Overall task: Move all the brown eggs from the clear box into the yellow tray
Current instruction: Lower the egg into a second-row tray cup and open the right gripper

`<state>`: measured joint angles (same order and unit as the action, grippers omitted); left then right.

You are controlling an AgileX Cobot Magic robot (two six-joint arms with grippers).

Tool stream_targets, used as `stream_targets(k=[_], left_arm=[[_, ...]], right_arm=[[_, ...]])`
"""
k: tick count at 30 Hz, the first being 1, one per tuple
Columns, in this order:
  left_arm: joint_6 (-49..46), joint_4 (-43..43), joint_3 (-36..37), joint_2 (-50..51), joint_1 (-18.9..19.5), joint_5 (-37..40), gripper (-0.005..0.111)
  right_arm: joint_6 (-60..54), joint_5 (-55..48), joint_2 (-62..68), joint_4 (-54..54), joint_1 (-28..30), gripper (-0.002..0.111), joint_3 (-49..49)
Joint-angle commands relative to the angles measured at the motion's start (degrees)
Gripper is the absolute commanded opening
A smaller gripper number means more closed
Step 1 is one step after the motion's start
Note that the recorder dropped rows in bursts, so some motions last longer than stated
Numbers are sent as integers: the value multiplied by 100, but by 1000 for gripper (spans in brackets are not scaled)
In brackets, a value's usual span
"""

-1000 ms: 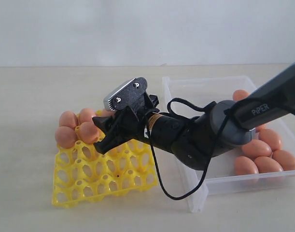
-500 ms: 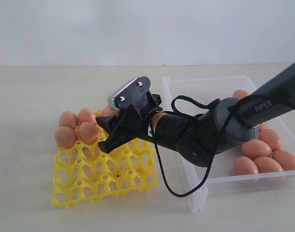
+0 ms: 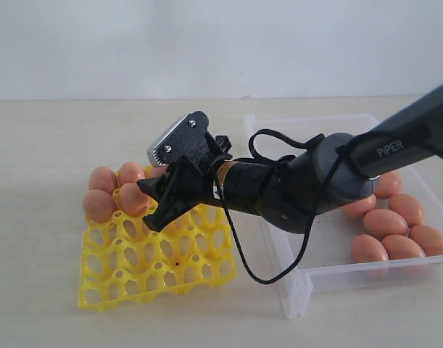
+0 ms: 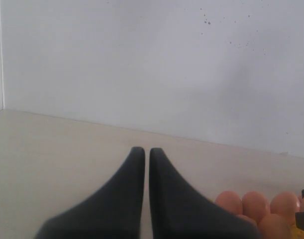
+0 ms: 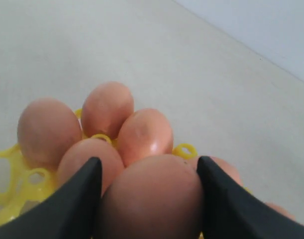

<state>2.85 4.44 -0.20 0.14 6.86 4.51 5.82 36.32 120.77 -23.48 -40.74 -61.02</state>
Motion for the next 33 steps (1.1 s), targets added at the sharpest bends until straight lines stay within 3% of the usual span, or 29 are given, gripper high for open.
stream_targets(k=[1,24,27,33], left_arm=[[51,51,20,-14,-10,-22,4],[51,51,20,-14,-10,-10,4],[51,51,20,-14,-10,-10,4],[51,51,20,-14,-10,-10,4]], right_arm=[[22,-21,110,-55,19,0,-66],[160,196,652,-80,19,0,-313],[160,196,652,-89,19,9,-313],[232,196,652,-89,19,46,-313]])
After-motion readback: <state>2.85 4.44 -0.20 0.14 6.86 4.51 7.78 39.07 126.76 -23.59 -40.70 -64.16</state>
